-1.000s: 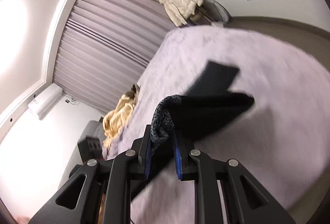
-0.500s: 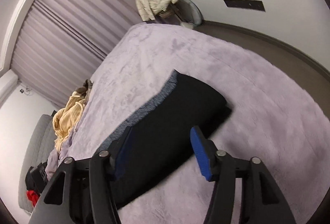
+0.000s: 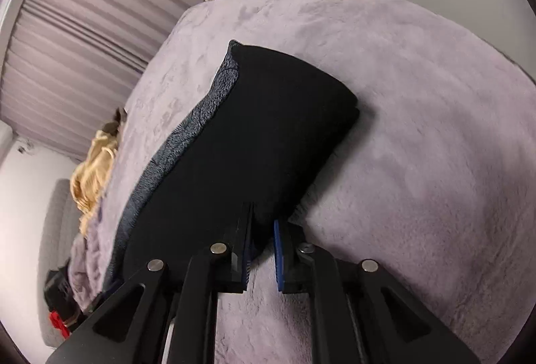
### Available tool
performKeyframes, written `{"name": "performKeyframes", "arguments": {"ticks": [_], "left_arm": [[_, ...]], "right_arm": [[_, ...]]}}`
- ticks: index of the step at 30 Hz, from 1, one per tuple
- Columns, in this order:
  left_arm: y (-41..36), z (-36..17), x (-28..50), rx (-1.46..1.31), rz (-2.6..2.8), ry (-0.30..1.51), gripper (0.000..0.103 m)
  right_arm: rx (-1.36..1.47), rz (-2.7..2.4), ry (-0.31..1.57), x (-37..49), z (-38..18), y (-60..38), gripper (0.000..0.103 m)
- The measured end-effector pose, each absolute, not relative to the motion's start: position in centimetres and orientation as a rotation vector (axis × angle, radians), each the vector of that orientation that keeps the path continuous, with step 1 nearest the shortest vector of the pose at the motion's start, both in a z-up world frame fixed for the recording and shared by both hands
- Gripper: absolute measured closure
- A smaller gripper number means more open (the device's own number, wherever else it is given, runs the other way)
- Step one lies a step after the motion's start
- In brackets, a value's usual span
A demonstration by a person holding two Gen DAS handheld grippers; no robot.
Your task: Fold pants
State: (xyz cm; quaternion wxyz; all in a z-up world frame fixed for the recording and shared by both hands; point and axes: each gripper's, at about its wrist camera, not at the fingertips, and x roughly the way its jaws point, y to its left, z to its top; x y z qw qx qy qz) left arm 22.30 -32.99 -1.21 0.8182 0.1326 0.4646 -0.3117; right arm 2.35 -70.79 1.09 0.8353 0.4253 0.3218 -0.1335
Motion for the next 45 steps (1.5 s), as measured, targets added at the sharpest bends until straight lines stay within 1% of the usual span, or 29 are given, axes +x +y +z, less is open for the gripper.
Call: {"name": "performKeyframes", "arguments": {"ticks": [1, 2, 4, 6, 8, 10, 13, 15, 16, 18, 19, 20, 25, 29, 30, 31, 32, 33, 34, 35, 36, 37, 38, 40, 45], "left_arm": [[-32.7, -0.6, 22.2, 0.276, -0.676, 0.982, 0.005], [-32.4, 0.1, 22.2, 0.267, -0.685, 0.961, 0.005], [-31.9, 1.4, 22.7, 0.258, -0.682, 0.913, 0.005], [-32.0, 1.9, 23.7, 0.239, -0.659, 0.892, 0.005], [-32.4, 1.3, 25.1, 0.214, -0.621, 0.925, 0.005], [-32.8, 0.3, 25.8, 0.197, -0.575, 0.96, 0.005], [-32.9, -1.0, 26.9, 0.241, -0.473, 0.955, 0.005], [-32.2, -1.8, 27.9, 0.238, -0.455, 0.952, 0.002], [-31.5, -2.4, 28.7, 0.222, -0.439, 0.974, 0.002], [-30.1, -3.1, 30.3, 0.143, -0.444, 1.038, 0.002], [-29.7, -3.3, 30.6, 0.121, -0.443, 1.046, 0.002], [-29.3, -3.1, 30.7, 0.124, -0.432, 1.044, 0.002], [-25.5, -0.5, 28.3, 0.217, -0.417, 0.97, 0.002], [-18.0, 1.4, 26.4, 0.247, -0.345, 0.911, 0.002], [-15.8, 1.5, 25.9, 0.251, -0.319, 0.905, 0.002], [-13.9, 1.3, 26.1, 0.25, -0.296, 0.906, 0.002], [-11.8, 0.8, 25.7, 0.248, -0.27, 0.914, 0.002], [-10.0, 0.1, 25.5, 0.246, -0.241, 0.93, 0.002], [-8.2, -1.2, 25.5, 0.246, -0.207, 0.955, 0.002], [-6.7, -2.5, 25.5, 0.247, -0.171, 0.985, 0.001], [-5.0, -3.8, 25.6, 0.2, -0.172, 1.003, 0.0], [-3.9, -4.5, 25.6, 0.116, -0.217, 0.974, 0.0], [-2.9, -4.8, 25.3, 0.063, -0.242, 0.924, 0.0], [-2.6, -5.3, 25.0, 0.044, -0.257, 0.877, 0.0], [-2.6, -5.2, 24.7, 0.04, -0.256, 0.841, 0.0]], "right_arm": [[0.915, -0.306, 0.663, 1.5, 1.4, -70.8, 0.082], [0.904, -0.34, 0.654, 0.8, 2.1, -70.4, 0.078], [0.823, -0.378, 0.596, -0.4, 4.4, -68.8, 0.078], [0.701, -0.328, 0.549, 0.2, 7.0, -66.2, 0.078], [0.625, -0.225, 0.58, 2.9, 8.3, -63.3, 0.078], [0.593, -0.114, 0.63, 6.8, 7.8, -59.9, 0.078], [0.565, -0.028, 0.722, 12.3, 5.4, -56.0, 0.078], [0.544, -0.033, 0.773, 15.2, 3.3, -54.6, 0.078], [0.516, -0.069, 0.781, 15.9, 2.4, -54.4, 0.082], [0.474, -0.094, 0.753, 16.7, 1.0, -54.6, 0.087], [0.475, -0.1, 0.741, 16.7, 0.5, -54.8, 0.091], [0.481, -0.1, 0.73, 16.6, 0.4, -54.9, 0.092], [0.46, -0.101, 0.707, 16.4, 0.6, -54.8, 0.092], [0.509, -0.086, 0.719, 16.4, 1.0, -55.0, 0.091], [0.553, -0.081, 0.735, 16.1, 1.4, -55.0, 0.087], [0.605, -0.067, 0.75, 15.5, 2.0, -54.7, 0.085], [0.645, -0.023, 0.758, 14.7, 2.5, -54.1, 0.08], [0.674, 0.039, 0.758, 13.3, 3.0, -53.0, 0.079], [0.686, 0.092, 0.756, 12.2, 3.4, -51.9, 0.073], [0.694, 0.149, 0.758, 10.7, 3.7, -50.3, 0.056], [0.695, 0.183, 0.763, 9.4, 3.7, -48.7, 0.045], [0.7, 0.206, 0.766, 8.5, 3.6, -47.5, 0.033], [0.717, 0.238, 0.777, 7.7, 3.2, -45.9, 0.033], [0.771, 0.278, 0.818, 7.0, 2.0, -43.9, 0.033], [0.86, 0.278, 0.869, 7.7, -1.3, -40.9, 0.035]]}}
